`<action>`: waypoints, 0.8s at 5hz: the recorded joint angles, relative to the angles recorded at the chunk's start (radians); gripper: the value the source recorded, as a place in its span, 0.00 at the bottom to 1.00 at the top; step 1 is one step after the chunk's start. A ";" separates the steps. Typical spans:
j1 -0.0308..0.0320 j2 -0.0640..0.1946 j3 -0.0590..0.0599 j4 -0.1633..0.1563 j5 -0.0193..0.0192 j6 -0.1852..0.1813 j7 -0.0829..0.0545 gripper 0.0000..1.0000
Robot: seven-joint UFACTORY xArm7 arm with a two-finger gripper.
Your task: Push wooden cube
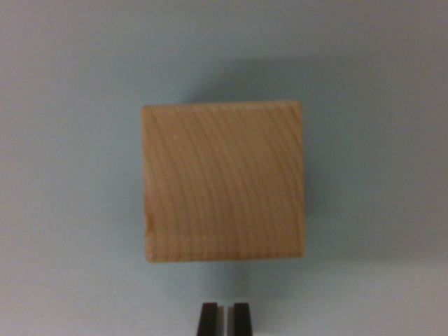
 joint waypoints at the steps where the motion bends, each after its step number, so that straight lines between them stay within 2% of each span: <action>1: 0.0000 0.006 0.000 0.010 0.0003 0.004 0.000 1.00; 2: 0.0000 0.006 0.000 0.010 0.0003 0.004 0.000 1.00; 3: 0.0001 0.019 0.001 0.030 0.0009 0.011 0.001 1.00; 4: 0.0001 0.019 0.001 0.030 0.0009 0.011 0.001 1.00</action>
